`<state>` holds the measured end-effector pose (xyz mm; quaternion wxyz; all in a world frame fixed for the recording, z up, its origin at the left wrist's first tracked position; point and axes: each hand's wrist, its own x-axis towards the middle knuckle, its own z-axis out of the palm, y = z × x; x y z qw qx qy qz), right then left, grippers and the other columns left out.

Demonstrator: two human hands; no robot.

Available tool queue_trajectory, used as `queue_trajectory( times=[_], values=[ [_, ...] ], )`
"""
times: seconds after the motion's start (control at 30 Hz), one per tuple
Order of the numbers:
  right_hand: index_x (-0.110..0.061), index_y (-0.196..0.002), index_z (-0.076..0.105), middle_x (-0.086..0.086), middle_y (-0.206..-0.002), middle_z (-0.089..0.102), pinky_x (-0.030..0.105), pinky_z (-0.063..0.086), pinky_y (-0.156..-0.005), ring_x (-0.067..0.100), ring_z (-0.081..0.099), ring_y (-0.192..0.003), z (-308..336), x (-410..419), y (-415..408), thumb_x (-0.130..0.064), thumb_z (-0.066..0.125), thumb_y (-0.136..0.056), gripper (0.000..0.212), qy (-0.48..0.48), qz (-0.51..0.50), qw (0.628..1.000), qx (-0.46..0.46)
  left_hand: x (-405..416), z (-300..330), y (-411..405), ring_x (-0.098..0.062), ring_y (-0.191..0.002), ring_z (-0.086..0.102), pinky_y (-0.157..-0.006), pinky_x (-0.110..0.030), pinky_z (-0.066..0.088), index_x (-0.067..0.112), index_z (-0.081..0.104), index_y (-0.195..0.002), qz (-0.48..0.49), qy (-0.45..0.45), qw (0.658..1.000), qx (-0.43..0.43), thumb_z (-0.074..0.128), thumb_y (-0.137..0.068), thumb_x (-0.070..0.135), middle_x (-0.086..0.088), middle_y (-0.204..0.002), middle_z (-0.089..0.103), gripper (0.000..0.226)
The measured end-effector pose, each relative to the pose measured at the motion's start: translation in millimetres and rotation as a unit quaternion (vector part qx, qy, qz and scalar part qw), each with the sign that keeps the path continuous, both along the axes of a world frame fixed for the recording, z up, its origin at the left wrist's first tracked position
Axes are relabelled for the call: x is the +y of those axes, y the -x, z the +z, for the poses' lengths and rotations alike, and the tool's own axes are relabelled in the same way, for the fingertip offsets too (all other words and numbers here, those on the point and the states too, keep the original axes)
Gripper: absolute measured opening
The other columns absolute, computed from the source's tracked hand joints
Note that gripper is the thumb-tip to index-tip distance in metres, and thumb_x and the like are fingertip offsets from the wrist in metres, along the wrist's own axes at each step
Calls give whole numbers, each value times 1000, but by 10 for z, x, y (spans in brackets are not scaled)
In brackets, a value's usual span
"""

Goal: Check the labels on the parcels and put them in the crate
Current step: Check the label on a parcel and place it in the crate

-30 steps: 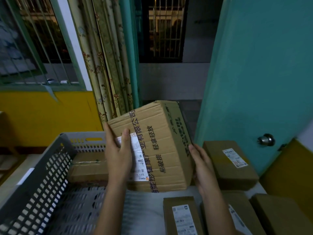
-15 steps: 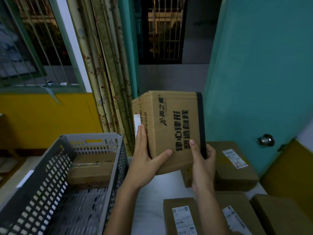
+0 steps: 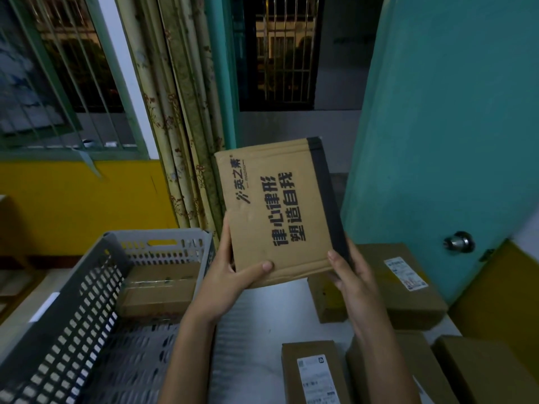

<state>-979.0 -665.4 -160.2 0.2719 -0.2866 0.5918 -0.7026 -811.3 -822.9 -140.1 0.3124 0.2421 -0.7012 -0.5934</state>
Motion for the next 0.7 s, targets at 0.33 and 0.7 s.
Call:
queue_trajectory(
  times=[0.33,0.7],
  values=[
    [-43,-133,44,-16,-125,62,32,55,-82,6,67,-106,59,-24,-17,-57,66,-78,61,-13,-53,998,5,-35,-163,-85,0,-127,56,-100,-25,54,51,23,-155,-59,-2,998,-21,88,-78,22,20,-145,53,105],
    [-52,-99,52,-2,-109,68,56,54,-94,20,67,-103,111,-63,-19,-95,58,-62,57,-35,-120,992,9,95,36,135,5,-114,54,-89,-23,49,45,48,-132,105,16,994,-14,63,-90,54,21,-126,54,45]
  ],
)
